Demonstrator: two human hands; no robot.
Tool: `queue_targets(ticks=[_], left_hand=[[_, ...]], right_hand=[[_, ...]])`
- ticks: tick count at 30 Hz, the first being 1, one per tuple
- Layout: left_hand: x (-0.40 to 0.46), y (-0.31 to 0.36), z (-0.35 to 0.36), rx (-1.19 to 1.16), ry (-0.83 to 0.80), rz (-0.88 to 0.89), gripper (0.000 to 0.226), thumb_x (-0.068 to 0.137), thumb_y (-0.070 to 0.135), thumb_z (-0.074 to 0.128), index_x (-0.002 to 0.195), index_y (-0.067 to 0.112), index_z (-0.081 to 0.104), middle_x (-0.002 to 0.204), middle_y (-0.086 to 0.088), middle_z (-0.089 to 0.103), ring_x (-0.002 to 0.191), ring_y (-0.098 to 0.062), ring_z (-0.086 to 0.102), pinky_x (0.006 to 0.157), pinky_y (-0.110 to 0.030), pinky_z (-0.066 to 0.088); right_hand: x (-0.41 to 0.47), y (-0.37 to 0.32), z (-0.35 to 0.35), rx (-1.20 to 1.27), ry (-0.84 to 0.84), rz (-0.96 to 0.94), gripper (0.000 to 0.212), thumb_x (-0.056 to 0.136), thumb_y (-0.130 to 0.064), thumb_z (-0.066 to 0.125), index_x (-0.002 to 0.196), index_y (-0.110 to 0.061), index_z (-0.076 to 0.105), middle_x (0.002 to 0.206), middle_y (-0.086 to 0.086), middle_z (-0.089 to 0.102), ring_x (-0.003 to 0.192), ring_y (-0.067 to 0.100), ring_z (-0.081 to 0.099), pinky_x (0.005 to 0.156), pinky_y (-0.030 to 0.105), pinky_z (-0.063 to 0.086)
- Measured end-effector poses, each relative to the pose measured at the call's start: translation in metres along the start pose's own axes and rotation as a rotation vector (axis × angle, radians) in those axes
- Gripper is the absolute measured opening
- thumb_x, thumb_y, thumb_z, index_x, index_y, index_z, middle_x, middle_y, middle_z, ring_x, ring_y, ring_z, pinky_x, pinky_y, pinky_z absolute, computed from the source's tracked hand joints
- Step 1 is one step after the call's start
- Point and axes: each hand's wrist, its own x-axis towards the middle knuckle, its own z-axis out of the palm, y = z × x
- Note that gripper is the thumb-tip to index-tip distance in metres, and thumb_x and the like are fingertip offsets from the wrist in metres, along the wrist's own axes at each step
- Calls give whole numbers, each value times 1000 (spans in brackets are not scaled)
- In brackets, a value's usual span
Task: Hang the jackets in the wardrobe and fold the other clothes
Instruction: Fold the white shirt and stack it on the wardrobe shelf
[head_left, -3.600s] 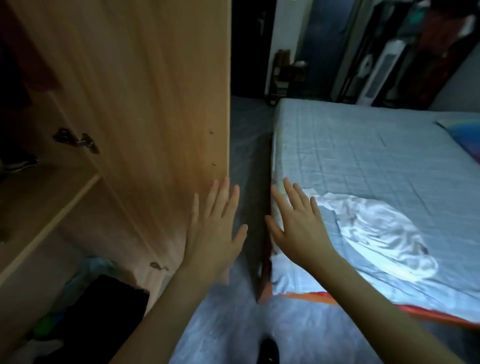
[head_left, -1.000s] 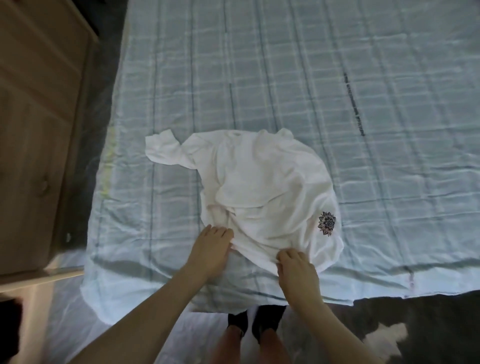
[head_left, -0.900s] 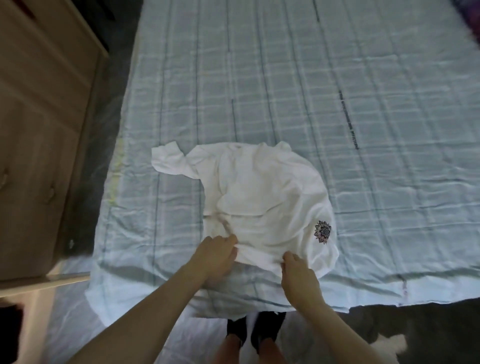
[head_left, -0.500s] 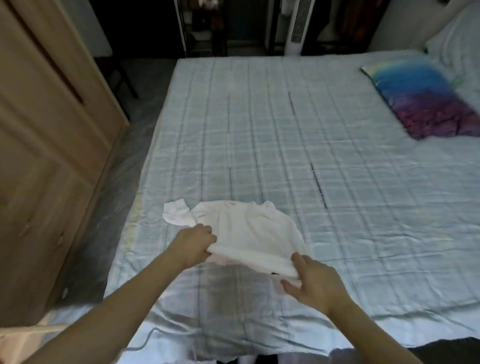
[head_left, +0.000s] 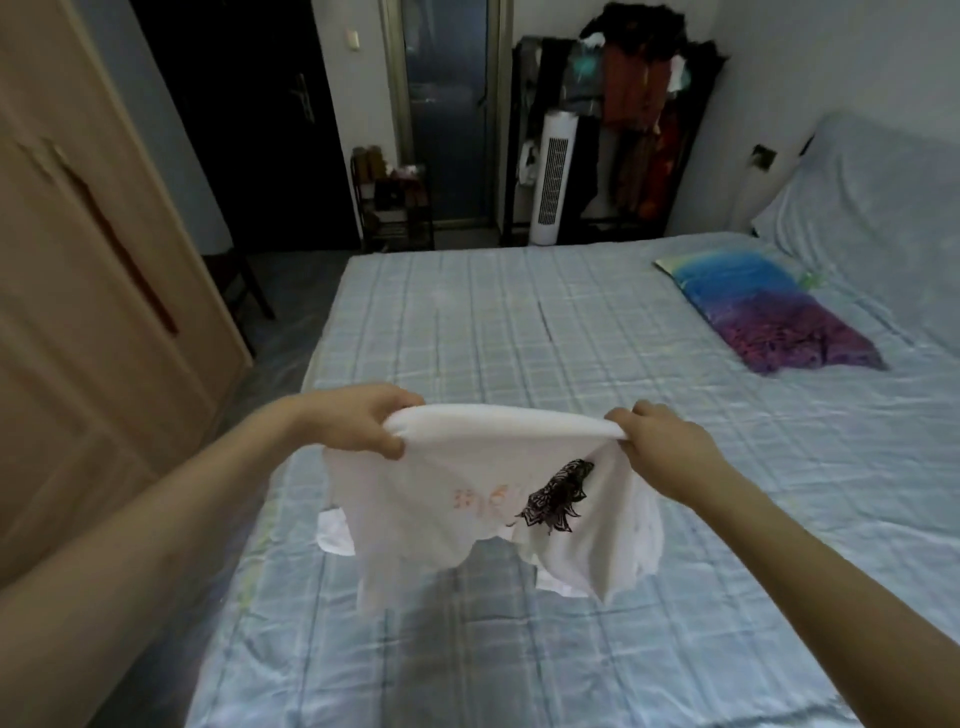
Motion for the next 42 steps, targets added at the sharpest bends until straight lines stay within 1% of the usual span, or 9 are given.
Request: queue_targets(ticks=[4,8,11,15,17,22,29,36,42], left_hand=[[11,30,-8,-60,253,-13,56,65,33,79,117,34,57,102,5,66,89,-7,61,76,-23,47],[26,87,11,-378,117,159,61,77,-8,68,124,20,43,96,-9,70,74,-10,61,65,-19,48],[28,96,27,-618,-45,209,62,80,-15,60,125,15,30,104,-12,69,84,-18,64,71,-27,52],[25,63,54,-1191,129,178,57,74,8,71,120,19,39,126,-12,61,107,-27,64,78,-35,54],[25,45,81,-1101,190,156,76,61,25,87,123,19,42,128,-6,56,113,-18,62,81,-29,53],[39,6,170,-608,-26,-35,99,58,51,88,139,40,32,141,15,42,131,-4,41,106,-35,44],[62,5,211,-633,304,-280,13,95,24,50,108,25,54,112,1,63,101,-18,60,89,-37,52],[76,-35,174,-569,677,-588,21,94,5,44,102,2,63,109,-23,64,101,-38,59,74,-32,35],[73,-41,117,-569,613,-329,21,90,20,46,98,16,65,103,-10,68,97,-29,61,81,-37,45]], right_hand=[[-4,-8,-17,-51,-161,60,52,90,-17,51,141,-21,36,131,6,44,121,27,45,90,43,44],[-16,-69,-51,643,-3,-214,94,75,-38,78,149,-23,23,138,-5,49,123,13,50,98,29,43],[-16,-95,-68,744,-22,-213,83,67,-41,83,135,-33,38,97,-15,60,87,3,59,67,19,45],[-13,-82,-62,529,4,-258,20,77,-29,72,95,-21,67,83,-4,68,78,14,63,68,36,51],[-15,-79,-56,545,58,-275,5,79,-21,62,76,-17,62,69,-1,64,65,12,60,59,38,50],[-24,-79,-72,710,144,-255,10,82,-27,58,74,-22,56,68,-3,61,65,5,57,55,21,38],[-45,-55,-114,727,166,-302,7,77,-23,60,75,-25,54,68,-6,58,63,3,51,53,17,34],[-70,5,-78,454,122,-100,28,73,-28,64,89,-9,50,80,-1,59,75,24,57,62,17,40],[-90,41,-44,239,-82,53,52,64,-58,79,75,-28,39,80,-7,46,74,13,50,60,32,31]])
